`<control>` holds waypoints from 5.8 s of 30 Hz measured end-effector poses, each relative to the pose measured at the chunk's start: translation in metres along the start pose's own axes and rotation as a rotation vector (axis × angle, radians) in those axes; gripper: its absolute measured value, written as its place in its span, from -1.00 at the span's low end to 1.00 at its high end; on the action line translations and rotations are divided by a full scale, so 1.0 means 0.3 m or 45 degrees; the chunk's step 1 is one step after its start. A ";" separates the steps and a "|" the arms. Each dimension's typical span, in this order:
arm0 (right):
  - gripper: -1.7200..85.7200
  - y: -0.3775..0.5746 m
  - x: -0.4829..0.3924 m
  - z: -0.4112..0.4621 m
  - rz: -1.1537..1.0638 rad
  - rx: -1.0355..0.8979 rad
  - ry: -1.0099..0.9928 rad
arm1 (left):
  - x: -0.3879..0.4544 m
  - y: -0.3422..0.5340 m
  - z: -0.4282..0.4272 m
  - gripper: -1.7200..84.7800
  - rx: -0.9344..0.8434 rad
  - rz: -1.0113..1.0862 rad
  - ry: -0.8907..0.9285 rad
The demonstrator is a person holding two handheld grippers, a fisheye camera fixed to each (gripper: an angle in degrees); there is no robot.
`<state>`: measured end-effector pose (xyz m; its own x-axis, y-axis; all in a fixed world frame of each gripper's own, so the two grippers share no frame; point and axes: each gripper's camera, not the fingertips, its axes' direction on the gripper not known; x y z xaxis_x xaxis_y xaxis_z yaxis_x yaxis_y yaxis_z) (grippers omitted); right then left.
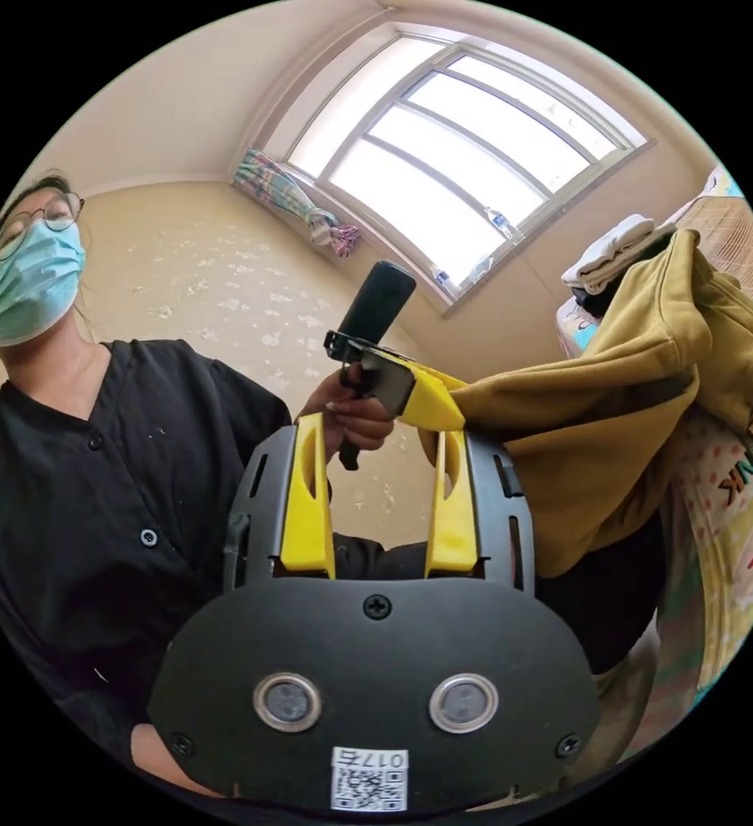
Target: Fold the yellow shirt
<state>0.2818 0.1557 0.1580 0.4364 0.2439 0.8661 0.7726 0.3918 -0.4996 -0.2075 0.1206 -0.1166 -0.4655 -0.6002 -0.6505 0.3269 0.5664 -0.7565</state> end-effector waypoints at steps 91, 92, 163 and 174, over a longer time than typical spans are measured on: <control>-0.89 -0.228 -1.897 -0.268 -0.973 1.214 1.592 | 0.734 0.190 -0.561 -0.88 0.796 1.327 0.540; -0.89 -0.236 -1.898 -0.268 -0.972 1.230 1.597 | 0.756 0.186 -0.557 -0.88 0.826 1.309 0.494; -0.53 -0.291 -0.106 0.285 -0.167 0.019 1.203 | -0.441 -0.145 -0.619 -0.86 0.348 0.042 0.920; -0.86 -0.774 -0.088 -0.052 -0.347 -0.043 1.393 | -0.497 -0.084 -0.777 -0.70 0.417 0.133 0.947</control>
<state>0.0981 0.0445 0.2514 0.4079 -0.7613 0.5040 0.9087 0.2849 -0.3051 -0.3381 0.3276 0.0151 -0.8054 0.0434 -0.5911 0.5690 0.3359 -0.7507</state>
